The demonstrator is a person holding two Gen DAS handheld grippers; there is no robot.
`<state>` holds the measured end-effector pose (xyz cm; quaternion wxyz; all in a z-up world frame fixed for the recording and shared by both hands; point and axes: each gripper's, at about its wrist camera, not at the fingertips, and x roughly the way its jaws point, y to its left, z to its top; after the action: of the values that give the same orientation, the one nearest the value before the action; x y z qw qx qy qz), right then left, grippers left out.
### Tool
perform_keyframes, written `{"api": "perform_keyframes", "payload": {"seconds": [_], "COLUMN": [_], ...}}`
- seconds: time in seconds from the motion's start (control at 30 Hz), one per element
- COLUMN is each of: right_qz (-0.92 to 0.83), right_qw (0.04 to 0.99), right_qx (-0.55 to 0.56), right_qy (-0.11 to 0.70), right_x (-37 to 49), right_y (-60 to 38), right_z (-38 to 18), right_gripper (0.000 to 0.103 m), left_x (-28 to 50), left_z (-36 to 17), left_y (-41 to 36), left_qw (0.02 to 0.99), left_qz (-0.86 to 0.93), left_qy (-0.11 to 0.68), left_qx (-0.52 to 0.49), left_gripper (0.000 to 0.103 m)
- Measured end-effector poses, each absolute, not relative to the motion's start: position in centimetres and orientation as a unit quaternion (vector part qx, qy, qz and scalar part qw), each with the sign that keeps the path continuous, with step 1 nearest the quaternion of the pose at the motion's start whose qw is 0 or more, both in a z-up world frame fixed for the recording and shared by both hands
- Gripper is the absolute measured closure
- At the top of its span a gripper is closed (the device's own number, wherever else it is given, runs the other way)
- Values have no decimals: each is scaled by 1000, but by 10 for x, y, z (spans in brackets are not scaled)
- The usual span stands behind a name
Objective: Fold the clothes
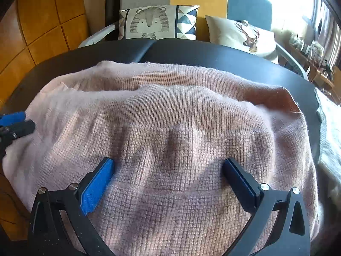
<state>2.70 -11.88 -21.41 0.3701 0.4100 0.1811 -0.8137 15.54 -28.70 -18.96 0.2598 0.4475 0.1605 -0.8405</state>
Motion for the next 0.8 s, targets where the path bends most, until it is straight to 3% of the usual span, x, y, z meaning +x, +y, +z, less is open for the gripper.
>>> {"api": "perform_keyframes", "payload": {"seconds": [0.33,0.6,0.8], "right_qz": [-817,-842,-824], "right_qw": [373,345,324], "right_qx": [403,390,446], "right_qy": [177,141,130], "right_x": [30,11,-6], "right_y": [-111,-84,-65], "right_z": [-215,-184,-216], "right_gripper": [0,0,0], "left_x": [144,140,130], "left_z": [-205,-195,-186], "left_y": [-270,-263,-246], "left_qw": [238,241,218], "left_qz": [-842,-841,-852], "left_qy": [151,144,126], "left_qx": [461,463,459], "left_gripper": [34,35,36]}}
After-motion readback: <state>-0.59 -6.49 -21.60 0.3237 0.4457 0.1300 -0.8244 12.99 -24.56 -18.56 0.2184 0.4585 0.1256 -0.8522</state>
